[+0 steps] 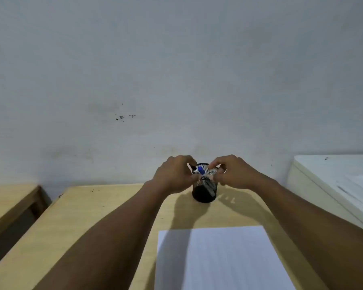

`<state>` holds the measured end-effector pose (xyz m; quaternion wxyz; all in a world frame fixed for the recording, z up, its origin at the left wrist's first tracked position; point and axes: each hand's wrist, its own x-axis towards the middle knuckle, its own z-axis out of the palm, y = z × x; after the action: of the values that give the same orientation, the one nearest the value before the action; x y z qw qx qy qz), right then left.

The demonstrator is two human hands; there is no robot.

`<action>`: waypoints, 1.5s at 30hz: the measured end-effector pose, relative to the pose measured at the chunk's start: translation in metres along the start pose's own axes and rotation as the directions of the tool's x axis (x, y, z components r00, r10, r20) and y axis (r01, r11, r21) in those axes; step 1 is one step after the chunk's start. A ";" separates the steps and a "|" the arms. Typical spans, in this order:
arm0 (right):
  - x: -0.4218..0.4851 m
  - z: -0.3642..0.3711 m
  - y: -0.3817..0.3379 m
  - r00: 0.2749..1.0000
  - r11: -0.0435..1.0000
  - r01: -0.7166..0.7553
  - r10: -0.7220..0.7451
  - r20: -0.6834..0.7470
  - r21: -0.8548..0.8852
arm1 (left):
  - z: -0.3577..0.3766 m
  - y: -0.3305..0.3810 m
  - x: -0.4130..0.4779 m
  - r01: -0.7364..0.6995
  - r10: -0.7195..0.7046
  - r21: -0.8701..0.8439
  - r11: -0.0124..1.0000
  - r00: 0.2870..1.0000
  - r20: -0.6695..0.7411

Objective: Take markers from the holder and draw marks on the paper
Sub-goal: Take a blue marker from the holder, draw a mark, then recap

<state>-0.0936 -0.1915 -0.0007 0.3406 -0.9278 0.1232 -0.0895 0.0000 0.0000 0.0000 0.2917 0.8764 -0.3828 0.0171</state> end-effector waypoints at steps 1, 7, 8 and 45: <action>0.005 0.000 0.005 1.000 1.000 -0.006 0.006 0.005 0.000 | 0.004 -0.001 0.007 -0.004 0.004 -0.013 1.000 1.000 0.003; 0.015 0.002 0.020 0.999 0.999 -0.048 0.048 -0.008 0.003 | 0.022 0.000 0.025 -0.046 0.045 -0.008 0.999 0.997 -0.055; 0.012 0.001 0.019 0.999 0.999 -0.045 0.045 -0.008 -0.003 | 0.021 0.001 0.024 -0.044 0.043 -0.019 0.999 0.997 -0.070; -0.080 0.057 -0.052 0.985 0.703 -0.168 0.142 0.096 0.691 | -0.011 -0.096 -0.160 0.297 -0.294 -0.194 0.935 0.955 0.041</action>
<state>-0.1468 -0.0948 -0.0159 0.6730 -0.7190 0.1519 -0.0838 -0.0456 0.1633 -0.0791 0.3747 0.8905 -0.2482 -0.0702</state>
